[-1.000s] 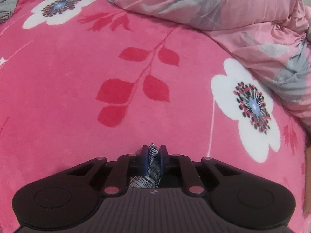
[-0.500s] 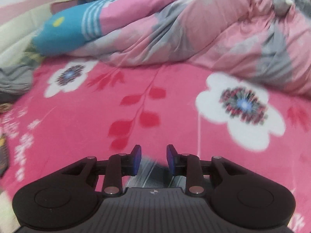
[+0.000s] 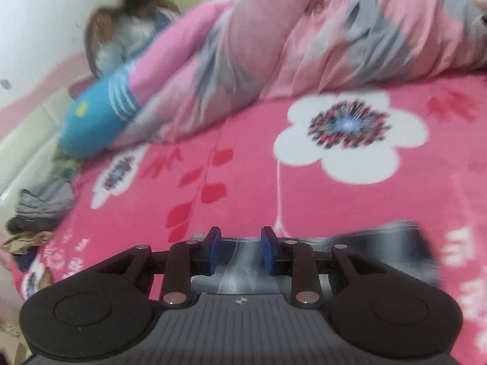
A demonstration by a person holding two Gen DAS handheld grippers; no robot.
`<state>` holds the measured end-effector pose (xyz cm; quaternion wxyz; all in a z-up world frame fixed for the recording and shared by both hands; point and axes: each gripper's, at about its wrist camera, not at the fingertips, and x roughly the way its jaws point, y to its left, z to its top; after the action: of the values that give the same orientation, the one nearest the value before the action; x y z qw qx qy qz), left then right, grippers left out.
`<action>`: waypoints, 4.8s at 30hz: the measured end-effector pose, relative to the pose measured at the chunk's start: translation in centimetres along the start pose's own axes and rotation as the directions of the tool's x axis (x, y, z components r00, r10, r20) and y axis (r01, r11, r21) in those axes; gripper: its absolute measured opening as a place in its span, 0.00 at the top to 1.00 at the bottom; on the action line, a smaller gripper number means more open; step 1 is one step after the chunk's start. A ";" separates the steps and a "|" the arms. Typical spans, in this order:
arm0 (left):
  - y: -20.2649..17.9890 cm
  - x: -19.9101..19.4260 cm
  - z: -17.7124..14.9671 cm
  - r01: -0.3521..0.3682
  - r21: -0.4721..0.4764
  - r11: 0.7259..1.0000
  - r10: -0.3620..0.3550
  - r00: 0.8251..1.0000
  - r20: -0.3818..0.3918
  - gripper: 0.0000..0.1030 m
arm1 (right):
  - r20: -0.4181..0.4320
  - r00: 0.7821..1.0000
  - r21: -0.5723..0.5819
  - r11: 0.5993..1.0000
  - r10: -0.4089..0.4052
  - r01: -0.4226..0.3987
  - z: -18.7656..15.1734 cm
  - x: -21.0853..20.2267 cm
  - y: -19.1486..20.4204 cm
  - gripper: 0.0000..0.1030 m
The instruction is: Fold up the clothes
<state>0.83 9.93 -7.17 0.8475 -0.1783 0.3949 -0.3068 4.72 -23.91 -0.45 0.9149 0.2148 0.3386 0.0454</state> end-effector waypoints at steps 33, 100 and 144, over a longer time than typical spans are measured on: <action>-4.7 0.6 2.6 -0.220 0.171 0.960 0.190 0.966 0.176 0.00 | 0.163 0.953 -0.034 0.964 -0.256 0.264 -7.4 -14.8 -1.1 0.00; -7.6 3.2 0.2 -0.409 0.308 0.859 0.400 0.911 0.096 0.00 | 0.211 0.921 -0.364 0.848 -0.328 0.386 -13.5 -10.8 6.9 0.24; -9.0 5.5 -2.7 -0.279 0.400 0.873 0.295 0.955 0.021 0.00 | 0.146 0.943 -0.304 0.893 -0.299 0.331 -14.6 -9.5 4.6 0.64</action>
<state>-1.92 -0.64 -6.98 0.8937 0.0646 0.3634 -0.2552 -11.64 -16.67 -2.68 0.9480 0.0057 0.3128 -0.0588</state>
